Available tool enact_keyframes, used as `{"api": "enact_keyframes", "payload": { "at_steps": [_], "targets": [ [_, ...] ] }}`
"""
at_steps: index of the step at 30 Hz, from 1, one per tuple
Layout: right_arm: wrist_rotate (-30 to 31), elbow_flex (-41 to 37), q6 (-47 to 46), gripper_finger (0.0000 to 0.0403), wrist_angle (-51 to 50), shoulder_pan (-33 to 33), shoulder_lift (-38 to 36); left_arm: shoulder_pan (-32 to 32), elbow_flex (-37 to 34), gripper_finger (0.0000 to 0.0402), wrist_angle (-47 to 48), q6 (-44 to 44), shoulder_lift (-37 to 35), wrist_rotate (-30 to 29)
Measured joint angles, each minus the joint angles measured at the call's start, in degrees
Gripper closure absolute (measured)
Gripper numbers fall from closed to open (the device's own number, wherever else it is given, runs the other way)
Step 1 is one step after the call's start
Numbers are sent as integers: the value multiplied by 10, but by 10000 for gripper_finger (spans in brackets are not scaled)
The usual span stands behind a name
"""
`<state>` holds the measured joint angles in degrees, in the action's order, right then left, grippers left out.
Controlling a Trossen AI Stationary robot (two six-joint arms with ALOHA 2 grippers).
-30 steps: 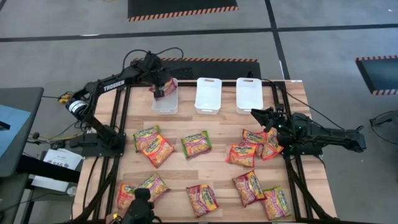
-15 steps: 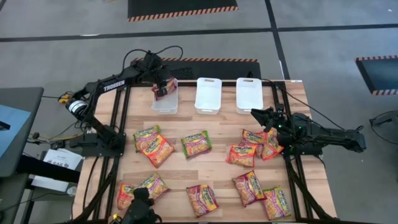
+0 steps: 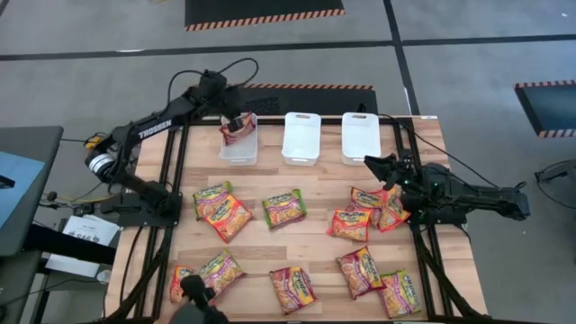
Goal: Sort Maruchan noodles
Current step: Put the orange noodle pack into the right white bin
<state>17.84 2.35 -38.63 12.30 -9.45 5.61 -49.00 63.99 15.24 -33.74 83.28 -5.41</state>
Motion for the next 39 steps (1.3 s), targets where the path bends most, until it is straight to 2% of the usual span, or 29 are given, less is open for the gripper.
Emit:
{"api": "enact_keyframes", "payload": {
  "at_steps": [4, 10, 13, 17, 21, 27, 36, 39],
  "targets": [
    [2, 0, 0, 227, 45, 0, 0, 21, 0, 270, 1, 75, -39, 25],
    [2, 0, 20, 227, 131, 0, 0, 55, 0, 270, -3, 195, -83, 151],
    [0, 0, 58, 226, 190, 0, 0, 75, 0, 270, -13, 240, -90, 207],
    [-12, 1, 122, 213, 267, 0, 0, 109, 0, 270, -34, 291, -92, 253],
    [-18, 29, 137, 191, 265, 0, 0, 144, 0, 270, -51, 357, -92, 295],
    [-74, 116, 171, 173, 140, 0, 1, 194, 0, 270, -98, 434, -92, 308],
    [-75, 268, 188, 173, -203, 0, 50, 261, 0, 270, -192, 519, -92, 308],
    [-86, 303, 178, 173, -286, 0, 80, 283, 0, 270, -212, 534, -92, 307]
  ]
}}
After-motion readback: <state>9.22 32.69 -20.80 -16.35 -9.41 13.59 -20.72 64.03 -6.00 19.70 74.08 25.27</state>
